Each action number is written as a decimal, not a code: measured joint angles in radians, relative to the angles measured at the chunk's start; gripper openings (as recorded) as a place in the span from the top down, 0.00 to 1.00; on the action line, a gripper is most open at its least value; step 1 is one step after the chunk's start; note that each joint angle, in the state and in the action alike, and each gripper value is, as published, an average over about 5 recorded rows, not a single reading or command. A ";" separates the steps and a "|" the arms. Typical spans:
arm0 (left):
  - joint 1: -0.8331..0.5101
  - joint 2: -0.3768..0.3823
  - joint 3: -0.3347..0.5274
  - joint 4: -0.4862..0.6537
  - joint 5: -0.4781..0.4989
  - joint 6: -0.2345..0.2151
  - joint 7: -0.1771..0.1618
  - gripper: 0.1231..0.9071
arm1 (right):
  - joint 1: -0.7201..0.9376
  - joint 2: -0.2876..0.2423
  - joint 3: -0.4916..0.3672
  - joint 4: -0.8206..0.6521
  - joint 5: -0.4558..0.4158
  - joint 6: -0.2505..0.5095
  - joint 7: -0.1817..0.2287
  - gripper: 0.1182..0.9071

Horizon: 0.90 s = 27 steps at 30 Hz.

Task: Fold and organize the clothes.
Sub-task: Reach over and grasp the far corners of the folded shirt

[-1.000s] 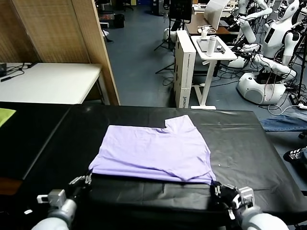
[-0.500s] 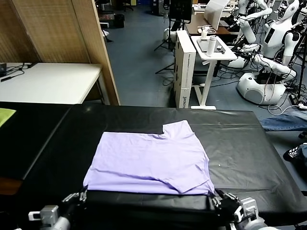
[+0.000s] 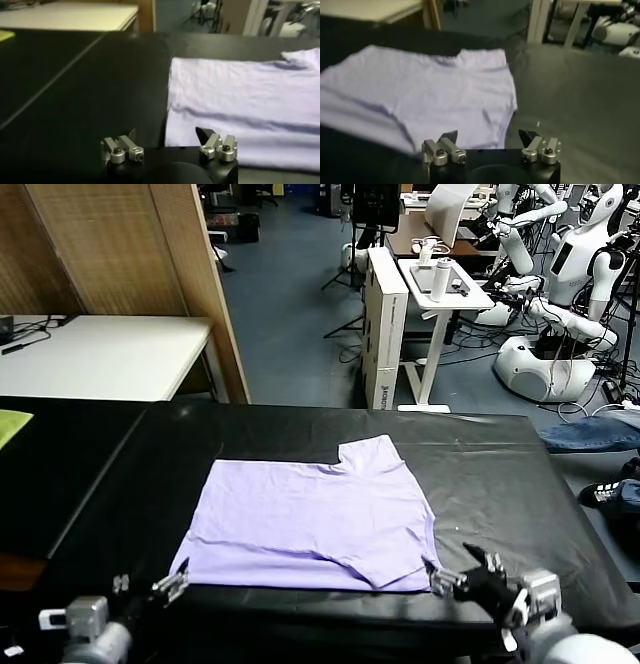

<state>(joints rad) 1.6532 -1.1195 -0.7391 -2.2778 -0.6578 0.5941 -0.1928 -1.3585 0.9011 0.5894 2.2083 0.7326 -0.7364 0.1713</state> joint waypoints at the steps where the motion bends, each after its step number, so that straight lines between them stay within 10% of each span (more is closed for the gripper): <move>1: -0.032 0.007 0.008 0.013 -0.019 0.006 0.000 0.00 | 0.041 0.001 -0.023 -0.030 -0.004 0.000 0.001 0.00; 14: -0.488 0.053 0.197 0.345 -0.102 0.053 -0.001 0.00 | 0.476 0.051 -0.329 -0.399 -0.039 0.000 -0.003 0.00; 27: -0.770 0.037 0.357 0.668 -0.077 0.046 0.025 0.00 | 0.635 0.120 -0.442 -0.593 -0.027 0.000 -0.008 0.00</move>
<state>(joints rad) 0.8832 -1.0823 -0.3820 -1.6097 -0.7348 0.6396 -0.1681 -0.7233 1.0211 0.1473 1.6155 0.7060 -0.7364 0.1629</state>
